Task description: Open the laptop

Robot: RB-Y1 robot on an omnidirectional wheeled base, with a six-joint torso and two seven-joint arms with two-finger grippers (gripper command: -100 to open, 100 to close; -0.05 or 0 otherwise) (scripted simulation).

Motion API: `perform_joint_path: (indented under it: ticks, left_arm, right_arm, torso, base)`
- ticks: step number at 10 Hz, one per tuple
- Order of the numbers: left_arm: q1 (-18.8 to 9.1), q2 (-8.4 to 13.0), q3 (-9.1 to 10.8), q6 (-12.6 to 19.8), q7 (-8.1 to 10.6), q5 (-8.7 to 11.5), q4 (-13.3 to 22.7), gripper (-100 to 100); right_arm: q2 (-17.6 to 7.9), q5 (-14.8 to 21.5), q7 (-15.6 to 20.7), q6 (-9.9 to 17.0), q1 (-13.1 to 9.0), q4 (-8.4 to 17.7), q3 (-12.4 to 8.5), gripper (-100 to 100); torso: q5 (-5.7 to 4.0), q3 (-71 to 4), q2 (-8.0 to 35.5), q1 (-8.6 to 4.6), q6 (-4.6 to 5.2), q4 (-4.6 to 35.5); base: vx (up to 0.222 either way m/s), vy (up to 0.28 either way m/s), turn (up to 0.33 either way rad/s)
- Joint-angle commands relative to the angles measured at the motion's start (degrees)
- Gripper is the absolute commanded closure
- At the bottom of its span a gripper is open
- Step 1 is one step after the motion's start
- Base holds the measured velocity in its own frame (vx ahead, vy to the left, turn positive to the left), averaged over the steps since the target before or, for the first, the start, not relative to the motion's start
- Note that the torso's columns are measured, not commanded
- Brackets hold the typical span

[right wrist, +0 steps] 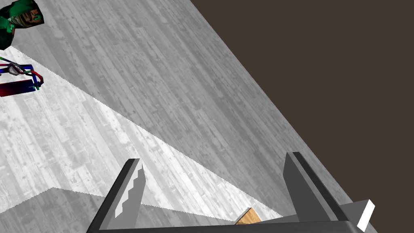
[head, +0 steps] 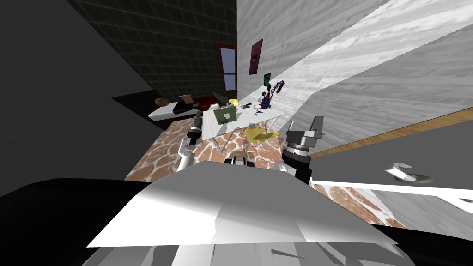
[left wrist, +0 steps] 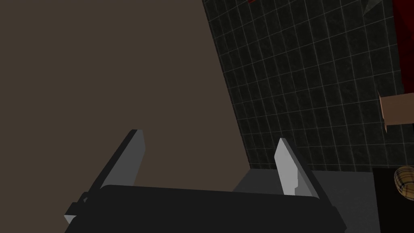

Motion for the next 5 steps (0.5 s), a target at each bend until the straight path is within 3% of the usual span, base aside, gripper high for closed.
perform_joint_path:
  ticks: [1, 2, 3, 4, 5]
  left_arm:
    - [-3.9, 0.5, 3.29, 1.6, 2.45, -4.5, 4.6, -100]
    - [-3.9, 0.5, 3.29, 1.6, 2.45, -5.1, 5.1, -100]
    - [-5.8, 0.8, 4.86, 2.3, 3.49, -7.2, 7.0, -100]
    - [-5.8, 0.8, 4.86, 2.3, 3.49, -7.4, 7.5, -100]
    - [-7.8, 1.0, 6.43, 3.0, 4.47, -9.8, 9.4, -100]
  right_arm:
    - [0.0, 0.0, 0.0, 0.0, 0.0, 0.0, 0.0, 0]
    - [0.0, 0.0, 0.0, 0.0, 0.0, 0.0, 0.0, 0]
    - [0.0, 0.0, 0.0, 0.0, 0.0, 0.0, 0.0, 0]
    - [0.0, 0.0, 0.0, 0.0, 0.0, 0.0, 0.0, 0]
    - [0.0, 0.0, 0.0, 0.0, 0.0, 0.0, 0.0, 0]
  torso:
    - [0.0, 0.0, 0.0, -0.01, 0.04, 0.0]
    - [-0.01, 0.0, 0.0, -0.05, 0.05, 0.0]
    - [0.01, 0.0, 0.0, 0.0, 0.01, 0.0]
    - [0.0, 0.0, 0.0, -0.02, 0.05, 0.0]
    - [0.01, 0.0, 0.0, 0.03, 0.02, 0.0]
  base:
    - [0.012, -0.047, -0.196]
    - [0.012, -0.035, -0.051]
    - [0.009, -0.045, -0.072]
    - [0.008, -0.037, -0.058]
    - [0.013, -0.041, -0.104]
